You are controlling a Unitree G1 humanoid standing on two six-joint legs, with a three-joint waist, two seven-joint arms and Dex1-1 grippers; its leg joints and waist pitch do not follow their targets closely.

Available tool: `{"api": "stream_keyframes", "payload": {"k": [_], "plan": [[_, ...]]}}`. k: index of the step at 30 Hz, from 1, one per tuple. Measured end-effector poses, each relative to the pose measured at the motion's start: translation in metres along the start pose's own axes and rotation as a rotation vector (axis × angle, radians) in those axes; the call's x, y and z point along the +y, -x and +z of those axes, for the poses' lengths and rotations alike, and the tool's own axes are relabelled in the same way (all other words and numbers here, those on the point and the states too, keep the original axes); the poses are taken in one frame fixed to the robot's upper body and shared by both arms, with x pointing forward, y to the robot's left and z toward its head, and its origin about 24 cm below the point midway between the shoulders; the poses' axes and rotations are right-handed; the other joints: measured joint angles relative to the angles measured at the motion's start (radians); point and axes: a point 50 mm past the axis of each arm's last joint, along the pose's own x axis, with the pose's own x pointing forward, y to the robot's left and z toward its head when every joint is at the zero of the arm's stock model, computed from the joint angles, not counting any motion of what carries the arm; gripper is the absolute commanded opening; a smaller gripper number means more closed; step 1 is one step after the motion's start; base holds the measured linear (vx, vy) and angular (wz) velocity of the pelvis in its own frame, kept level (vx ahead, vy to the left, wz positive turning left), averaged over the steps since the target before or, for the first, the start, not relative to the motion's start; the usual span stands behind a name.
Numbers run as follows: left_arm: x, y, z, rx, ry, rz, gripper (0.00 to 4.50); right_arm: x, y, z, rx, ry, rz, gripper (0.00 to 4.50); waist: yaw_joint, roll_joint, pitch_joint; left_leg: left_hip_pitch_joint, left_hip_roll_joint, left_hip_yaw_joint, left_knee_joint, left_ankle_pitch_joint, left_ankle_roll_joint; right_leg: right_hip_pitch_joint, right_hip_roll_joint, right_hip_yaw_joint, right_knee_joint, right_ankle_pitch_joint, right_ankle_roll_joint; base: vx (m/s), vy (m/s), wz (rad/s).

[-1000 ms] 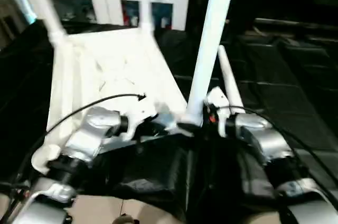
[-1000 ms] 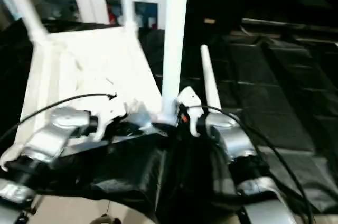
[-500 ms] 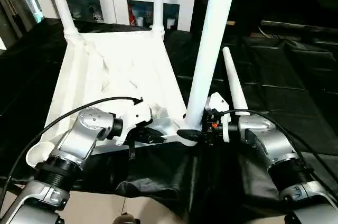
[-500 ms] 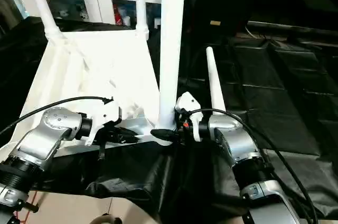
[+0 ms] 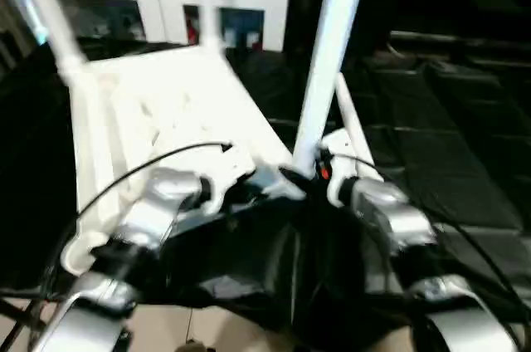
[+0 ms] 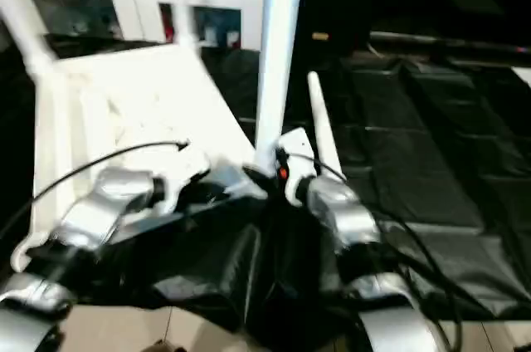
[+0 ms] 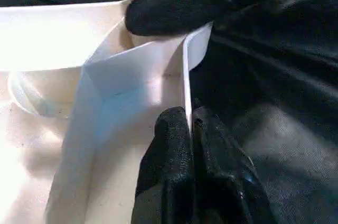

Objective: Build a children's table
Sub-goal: Rotate leg to tighten

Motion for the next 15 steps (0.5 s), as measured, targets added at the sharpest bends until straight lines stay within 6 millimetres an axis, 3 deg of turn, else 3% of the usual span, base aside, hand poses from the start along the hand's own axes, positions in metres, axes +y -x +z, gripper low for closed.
{"api": "stream_keyframes", "payload": {"k": [6,7,15], "plan": [[-0.0002,-0.0113,0.0067,-0.002,0.017,0.066,0.00,0.0028,-0.0117,0.0025,-0.032,0.002,-0.149,2.77,-0.006,0.000,0.000,-0.001,-0.001,0.000,0.000,0.000,0.000,0.000,-0.001,0.000,-0.001,0.000,0.000,0.000,0.000,0.00],[-0.0004,-0.0114,0.0068,-0.002,0.016,0.063,0.00,0.0028,-0.0117,0.0022,-0.036,0.003,-0.148,3.33,-0.005,0.000,0.000,-0.001,-0.001,0.000,0.000,0.000,0.000,0.000,-0.001,0.000,-0.001,0.000,0.000,0.000,0.000,0.00],[0.0004,-0.0038,0.0032,-0.007,-0.014,0.017,0.00,0.0058,-0.0109,0.0034,-0.048,0.007,-0.045,4.04,-0.007,0.000,0.000,-0.002,-0.001,0.000,-0.001,0.000,0.000,-0.001,0.000,0.000,0.000,0.000,0.000,0.000,0.000,0.00]]}}
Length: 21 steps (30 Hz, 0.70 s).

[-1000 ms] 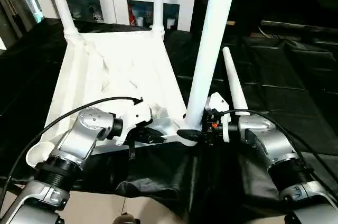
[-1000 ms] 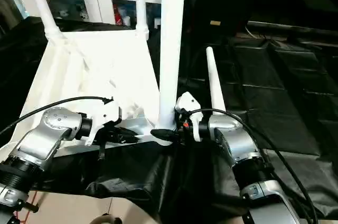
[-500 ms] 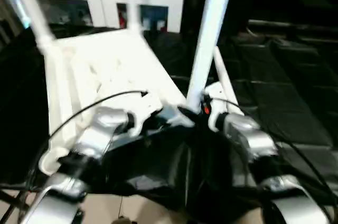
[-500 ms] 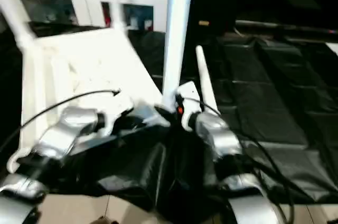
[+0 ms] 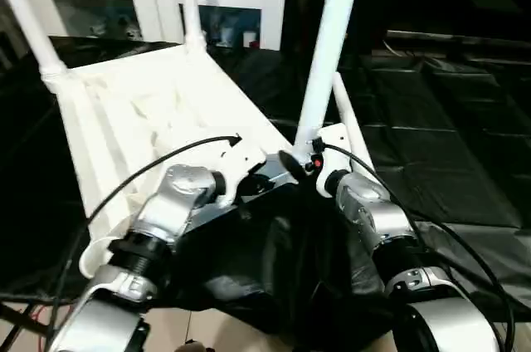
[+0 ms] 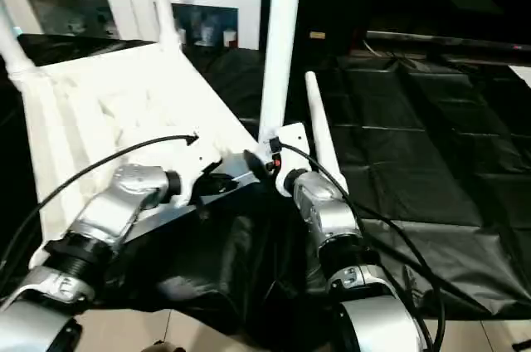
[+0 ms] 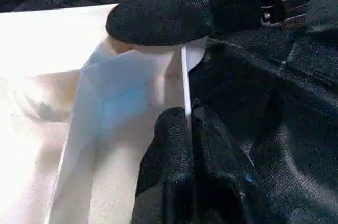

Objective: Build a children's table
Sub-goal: Rotate leg to tighten

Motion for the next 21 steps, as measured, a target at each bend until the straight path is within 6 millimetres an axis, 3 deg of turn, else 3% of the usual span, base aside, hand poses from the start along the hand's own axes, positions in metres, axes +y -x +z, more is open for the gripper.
{"api": "stream_keyframes", "payload": {"k": [14,21], "plan": [[-0.003,0.027,-0.011,0.015,-0.127,-0.184,0.00,-0.008,0.036,-0.002,0.106,0.217,0.414,4.04,0.036,-0.001,0.000,-0.002,0.000,0.001,-0.007,0.000,0.000,-0.001,0.000,0.001,0.000,0.001,-0.002,0.000,0.000,0.00],[-0.008,0.034,-0.012,0.036,-0.155,-0.264,0.00,-0.010,0.050,-0.002,0.131,0.225,0.515,3.27,0.053,-0.002,0.000,-0.001,0.000,0.002,-0.007,0.000,0.000,0.000,0.000,0.002,0.001,-0.001,0.000,0.000,0.000,0.00]]}}
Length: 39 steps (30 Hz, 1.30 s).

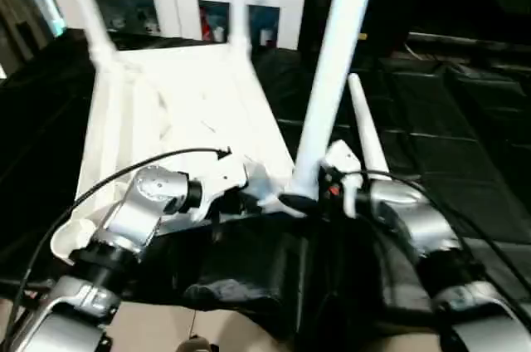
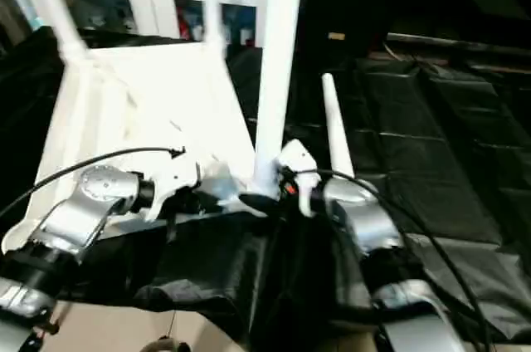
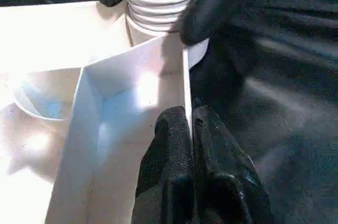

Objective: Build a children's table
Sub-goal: Rotate leg to tighten

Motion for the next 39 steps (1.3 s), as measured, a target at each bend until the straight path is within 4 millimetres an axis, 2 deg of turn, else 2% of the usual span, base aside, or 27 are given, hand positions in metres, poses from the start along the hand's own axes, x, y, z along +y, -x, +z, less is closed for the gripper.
{"api": "stream_keyframes", "payload": {"k": [3,5,9,12,15,20,25,27,31,33,39], "plan": [[-0.001,0.004,-0.002,0.007,0.000,-0.026,0.00,0.002,0.000,0.000,0.008,-0.003,0.032,3.21,0.002,0.000,0.000,0.000,0.000,0.000,0.000,0.000,0.000,0.000,0.000,0.000,0.000,0.000,0.000,0.000,0.000,0.00],[-0.001,0.005,-0.002,0.008,-0.001,-0.029,0.00,0.003,0.000,0.000,0.010,-0.005,0.037,2.96,0.001,0.000,0.000,0.000,0.000,0.000,0.001,0.000,0.000,0.000,0.000,0.000,0.000,0.000,0.000,0.000,0.000,0.00],[-0.002,0.005,-0.002,0.009,-0.001,-0.029,0.00,0.003,0.000,0.000,0.011,-0.009,0.038,2.76,0.001,0.000,0.000,0.000,0.000,0.000,0.001,0.000,0.000,0.000,0.000,0.000,0.000,0.000,0.001,0.000,0.000,0.00],[-0.001,0.004,-0.002,0.003,0.009,-0.009,0.00,0.005,-0.005,-0.001,-0.003,-0.024,0.011,2.75,0.001,0.000,0.000,0.001,0.000,0.000,0.001,0.000,0.000,0.000,0.000,0.000,0.001,0.000,0.001,0.000,0.000,0.00],[0.005,-0.001,-0.002,-0.010,0.048,0.074,0.00,0.000,-0.012,-0.002,-0.030,-0.060,-0.110,2.74,-0.005,-0.001,-0.001,0.002,0.000,0.000,0.003,0.000,0.000,0.001,0.000,0.000,0.001,-0.001,0.001,0.000,0.000,0.00],[0.021,-0.022,0.008,-0.004,0.135,0.241,0.00,-0.017,-0.036,0.005,-0.067,-0.172,-0.437,2.73,-0.038,-0.001,-0.001,0.002,0.000,-0.001,0.007,0.000,0.000,0.001,0.000,0.000,0.000,-0.001,0.001,0.000,0.000,0.00],[0.026,-0.034,0.013,-0.008,0.167,0.307,0.00,-0.021,-0.048,0.009,-0.067,-0.213,-0.596,2.73,-0.050,-0.001,-0.001,0.002,-0.001,-0.002,0.008,0.000,0.000,0.002,0.000,-0.001,-0.003,-0.001,0.002,0.000,0.000,0.00],[0.027,-0.035,0.014,-0.007,0.167,0.313,0.00,-0.022,-0.049,0.009,-0.068,-0.207,-0.612,3.28,-0.049,-0.001,-0.001,0.001,-0.001,-0.003,0.007,0.000,0.000,0.002,0.000,-0.002,-0.004,-0.001,0.002,0.000,0.000,0.00],[0.027,-0.036,0.015,-0.008,0.152,0.313,0.00,-0.021,-0.050,0.009,-0.070,-0.188,-0.607,3.52,-0.050,-0.001,-0.001,0.000,-0.001,-0.003,0.008,0.000,0.000,0.002,0.000,-0.002,-0.004,-0.001,0.002,0.000,0.000,0.00],[0.027,-0.035,0.015,-0.009,0.149,0.310,0.00,-0.021,-0.051,0.010,-0.073,-0.187,-0.602,3.86,-0.050,-0.001,-0.001,0.000,-0.001,-0.003,0.008,0.000,0.000,0.002,0.000,-0.002,-0.004,-0.001,0.001,0.000,0.000,0.00],[0.022,-0.023,0.009,-0.017,0.105,0.249,0.00,-0.016,-0.051,0.011,-0.084,-0.134,-0.479,3.93,-0.052,-0.001,0.000,0.000,0.000,-0.003,0.007,0.000,0.000,0.000,0.000,-0.002,0.000,0.000,0.001,0.000,0.000,0.00]]}}
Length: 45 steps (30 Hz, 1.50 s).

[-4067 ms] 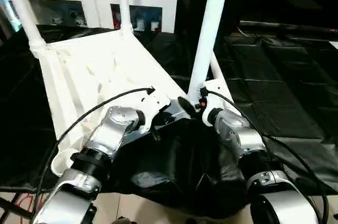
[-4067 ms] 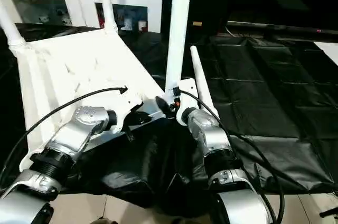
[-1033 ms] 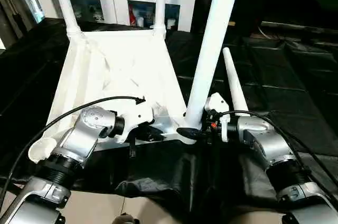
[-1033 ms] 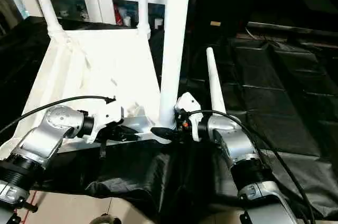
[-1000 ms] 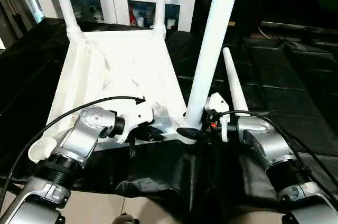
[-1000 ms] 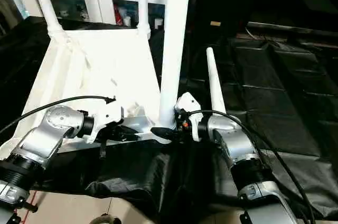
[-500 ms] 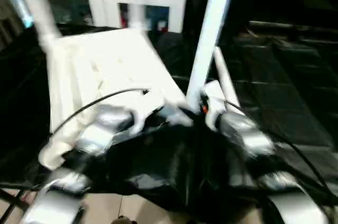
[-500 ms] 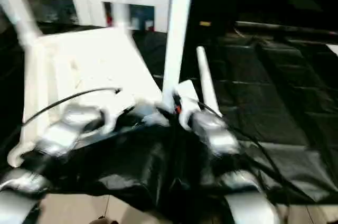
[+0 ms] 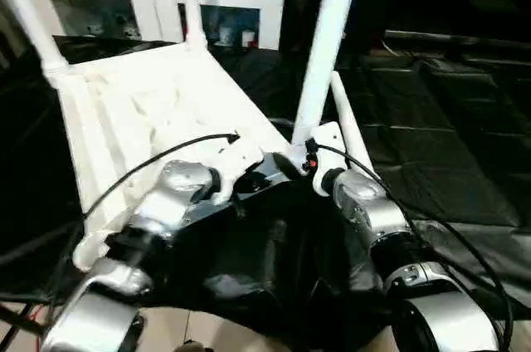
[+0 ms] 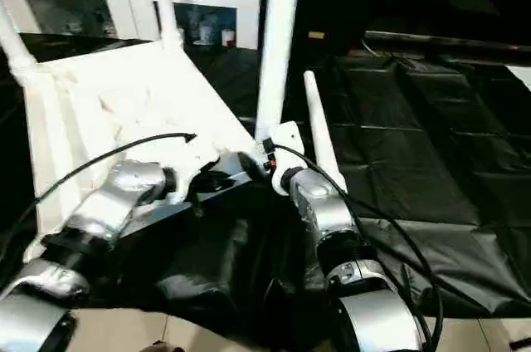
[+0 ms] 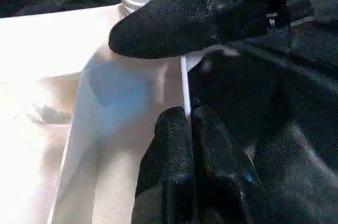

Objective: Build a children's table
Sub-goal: Rotate leg to tighten

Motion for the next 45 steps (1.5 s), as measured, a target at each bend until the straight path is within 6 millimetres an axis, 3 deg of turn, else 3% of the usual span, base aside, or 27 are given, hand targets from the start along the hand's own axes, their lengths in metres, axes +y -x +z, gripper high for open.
{"api": "stream_keyframes", "payload": {"k": [15,16,18,25,30,34,38,45], "plan": [[-0.009,0.028,-0.013,-0.012,-0.054,-0.169,0.00,-0.004,0.033,-0.005,0.038,0.137,0.408,3.93,0.029,-0.001,0.000,0.000,0.000,0.002,-0.009,-0.001,-0.001,-0.002,0.001,0.001,0.001,0.001,-0.005,0.000,0.000,0.00],[-0.009,0.030,-0.013,-0.009,-0.058,-0.180,0.00,-0.005,0.035,-0.005,0.044,0.146,0.427,3.61,0.029,-0.001,0.000,0.000,0.000,0.002,-0.008,-0.001,-0.001,-0.002,0.001,0.001,0.001,0.001,-0.005,0.000,0.000,0.00],[-0.009,0.032,-0.014,-0.004,-0.063,-0.193,0.00,-0.006,0.037,-0.005,0.049,0.152,0.444,3.61,0.030,-0.001,0.000,0.000,0.000,0.002,-0.007,-0.001,-0.001,-0.002,0.001,0.002,0.001,0.001,-0.005,0.000,0.000,0.00],[-0.013,0.038,-0.016,0.008,-0.070,-0.238,0.00,-0.005,0.042,-0.006,0.055,0.168,0.495,2.90,0.034,-0.002,0.001,0.000,0.000,0.002,-0.008,-0.001,-0.001,-0.001,0.000,0.002,0.001,0.000,-0.004,0.000,0.000,0.00],[-0.013,0.039,-0.016,0.007,-0.064,-0.244,0.00,-0.004,0.043,-0.005,0.059,0.171,0.514,2.74,0.035,-0.003,0.001,0.000,0.000,0.002,-0.008,-0.001,-0.001,-0.001,0.000,0.002,0.001,0.000,-0.004,0.000,0.000,0.00],[-0.012,0.029,-0.013,-0.016,-0.051,-0.179,0.00,-0.006,0.039,-0.008,0.056,0.140,0.424,2.71,0.040,-0.004,0.001,0.000,0.000,0.003,-0.006,0.000,-0.001,0.000,0.000,0.003,0.002,0.000,-0.003,0.000,0.000,0.00],[-0.005,0.014,-0.007,-0.006,-0.024,-0.071,0.00,-0.007,0.023,-0.007,0.033,0.067,0.191,2.70,0.024,-0.006,0.000,0.002,0.000,0.003,-0.004,0.000,-0.001,0.001,0.000,0.003,0.002,-0.002,0.000,0.000,0.000,0.00],[-0.001,-0.008,0.005,0.004,0.021,0.060,0.00,-0.006,-0.001,-0.001,0.018,-0.068,-0.120,2.70,0.009,-0.007,-0.001,0.002,0.000,0.002,-0.001,0.000,-0.001,0.001,0.000,0.003,0.002,-0.002,0.000,0.000,0.000,0.00]]}}
